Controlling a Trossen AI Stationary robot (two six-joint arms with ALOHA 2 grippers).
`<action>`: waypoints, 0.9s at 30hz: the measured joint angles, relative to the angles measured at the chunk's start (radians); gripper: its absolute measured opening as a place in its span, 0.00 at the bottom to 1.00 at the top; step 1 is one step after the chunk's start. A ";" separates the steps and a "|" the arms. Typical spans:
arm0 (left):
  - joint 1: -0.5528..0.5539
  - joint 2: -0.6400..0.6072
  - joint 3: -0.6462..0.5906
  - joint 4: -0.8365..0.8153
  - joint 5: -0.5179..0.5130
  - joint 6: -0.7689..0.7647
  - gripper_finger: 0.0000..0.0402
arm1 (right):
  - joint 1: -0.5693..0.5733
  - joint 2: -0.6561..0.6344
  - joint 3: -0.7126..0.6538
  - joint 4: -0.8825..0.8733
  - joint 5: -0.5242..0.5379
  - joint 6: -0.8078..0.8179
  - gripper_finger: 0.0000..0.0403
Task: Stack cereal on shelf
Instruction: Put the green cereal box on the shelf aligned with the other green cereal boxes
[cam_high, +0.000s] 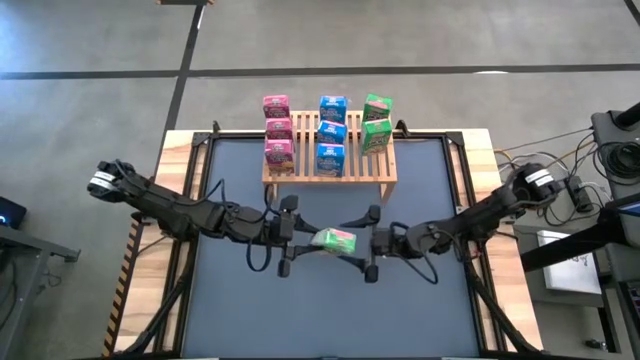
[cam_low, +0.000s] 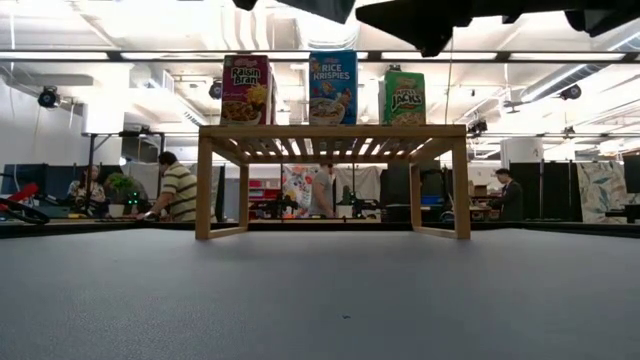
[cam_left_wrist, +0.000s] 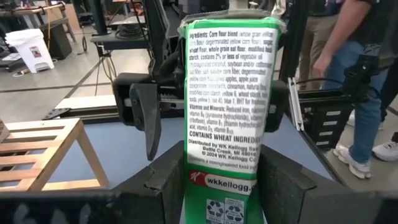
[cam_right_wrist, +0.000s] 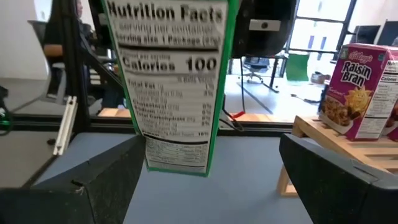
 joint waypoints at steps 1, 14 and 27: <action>0.000 0.000 0.001 0.002 0.000 -0.001 0.37 | 0.000 0.006 0.006 0.000 0.004 -0.003 0.90; 0.002 -0.010 0.002 -0.046 -0.061 0.014 0.37 | -0.017 0.005 0.017 -0.092 0.014 0.139 0.90; 0.005 -0.010 0.000 -0.053 -0.107 0.022 0.37 | -0.033 0.007 0.040 -0.087 -0.007 0.113 0.90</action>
